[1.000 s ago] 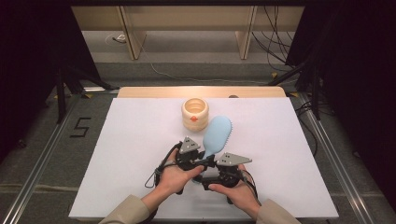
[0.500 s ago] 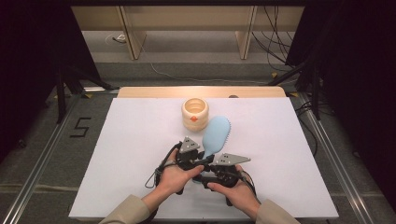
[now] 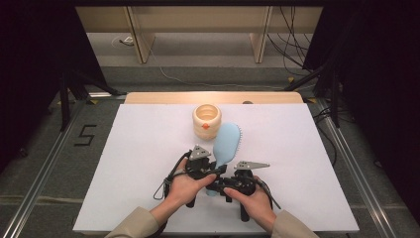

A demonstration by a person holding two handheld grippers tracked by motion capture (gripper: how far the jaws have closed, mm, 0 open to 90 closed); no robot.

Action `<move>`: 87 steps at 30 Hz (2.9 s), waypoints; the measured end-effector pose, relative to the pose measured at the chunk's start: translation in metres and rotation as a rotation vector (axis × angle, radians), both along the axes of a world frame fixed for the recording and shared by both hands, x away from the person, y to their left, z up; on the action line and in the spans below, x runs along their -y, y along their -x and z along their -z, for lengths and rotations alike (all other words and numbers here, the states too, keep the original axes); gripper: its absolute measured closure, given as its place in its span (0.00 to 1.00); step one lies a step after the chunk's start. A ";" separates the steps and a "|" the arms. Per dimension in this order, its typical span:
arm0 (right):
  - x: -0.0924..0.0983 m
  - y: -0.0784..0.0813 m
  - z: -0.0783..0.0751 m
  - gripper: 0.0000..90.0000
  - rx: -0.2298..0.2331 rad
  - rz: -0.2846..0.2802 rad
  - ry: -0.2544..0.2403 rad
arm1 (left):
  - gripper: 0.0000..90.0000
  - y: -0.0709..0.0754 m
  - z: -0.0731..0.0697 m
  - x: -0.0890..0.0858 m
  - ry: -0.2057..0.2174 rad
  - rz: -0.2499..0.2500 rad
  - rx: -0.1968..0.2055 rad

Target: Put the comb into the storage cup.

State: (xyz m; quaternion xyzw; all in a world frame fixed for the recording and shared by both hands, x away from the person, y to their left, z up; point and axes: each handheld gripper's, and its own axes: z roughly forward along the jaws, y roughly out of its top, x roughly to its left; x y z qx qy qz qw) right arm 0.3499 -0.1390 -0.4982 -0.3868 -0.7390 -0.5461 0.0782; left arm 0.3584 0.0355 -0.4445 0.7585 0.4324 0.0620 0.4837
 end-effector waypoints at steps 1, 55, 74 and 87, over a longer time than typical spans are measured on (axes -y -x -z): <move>0.001 0.000 0.000 0.71 -0.015 0.000 -0.009 | 0.76 0.000 0.000 0.000 0.002 0.000 -0.005; 0.011 -0.004 0.002 0.73 -0.255 0.021 -0.253 | 0.46 -0.004 -0.012 -0.003 -0.014 0.070 0.010; 0.012 -0.004 0.000 0.73 -0.239 0.028 -0.257 | 0.18 -0.004 -0.039 -0.015 -0.015 0.087 0.046; 0.013 -0.004 0.000 0.73 -0.232 0.032 -0.258 | 0.00 -0.019 -0.049 -0.014 -0.084 0.077 0.088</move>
